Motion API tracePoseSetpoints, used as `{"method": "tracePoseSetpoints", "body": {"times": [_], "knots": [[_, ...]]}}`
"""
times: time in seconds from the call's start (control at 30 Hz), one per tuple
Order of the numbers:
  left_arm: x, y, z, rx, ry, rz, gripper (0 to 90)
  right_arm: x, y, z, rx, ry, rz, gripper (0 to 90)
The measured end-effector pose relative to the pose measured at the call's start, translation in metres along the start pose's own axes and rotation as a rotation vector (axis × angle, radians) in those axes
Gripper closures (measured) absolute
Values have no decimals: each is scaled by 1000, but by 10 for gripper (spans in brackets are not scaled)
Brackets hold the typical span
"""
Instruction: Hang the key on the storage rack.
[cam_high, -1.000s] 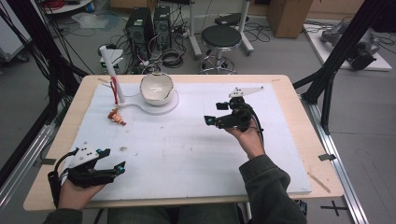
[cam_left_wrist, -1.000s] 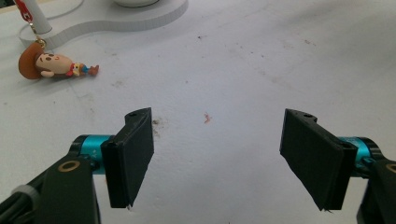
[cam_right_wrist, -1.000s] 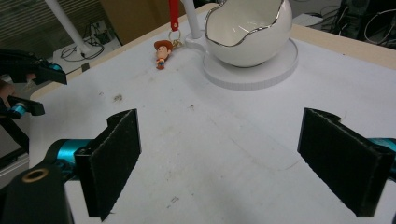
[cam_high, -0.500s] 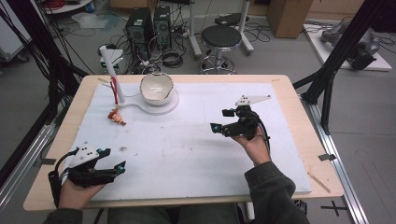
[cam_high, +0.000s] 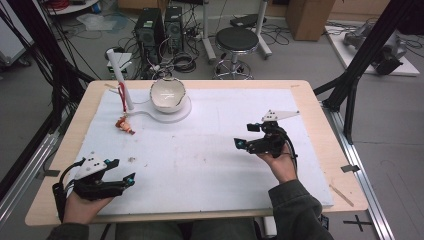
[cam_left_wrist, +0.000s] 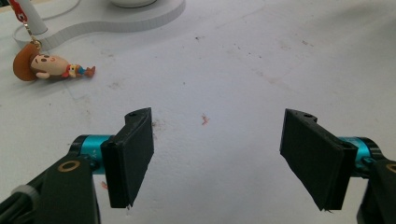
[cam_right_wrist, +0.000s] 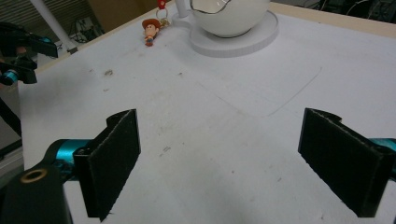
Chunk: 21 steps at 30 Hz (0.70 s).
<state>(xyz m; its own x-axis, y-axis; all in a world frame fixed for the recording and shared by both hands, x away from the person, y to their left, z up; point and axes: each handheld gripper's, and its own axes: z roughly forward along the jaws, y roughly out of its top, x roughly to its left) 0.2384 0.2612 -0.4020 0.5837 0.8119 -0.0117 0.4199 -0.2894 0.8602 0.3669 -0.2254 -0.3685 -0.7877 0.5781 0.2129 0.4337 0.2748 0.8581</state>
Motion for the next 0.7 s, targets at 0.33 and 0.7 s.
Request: {"method": "tracePoseSetpoints", "body": {"times": [0.33, 0.7], "knots": [[1, 0, 0, 3, -3, 6, 263, -4, -12, -9, 5, -23, 16, 121], [0, -1, 0, 3, -5, 0, 263, -9, -28, -25, -3, -47, 36, 121]]}}
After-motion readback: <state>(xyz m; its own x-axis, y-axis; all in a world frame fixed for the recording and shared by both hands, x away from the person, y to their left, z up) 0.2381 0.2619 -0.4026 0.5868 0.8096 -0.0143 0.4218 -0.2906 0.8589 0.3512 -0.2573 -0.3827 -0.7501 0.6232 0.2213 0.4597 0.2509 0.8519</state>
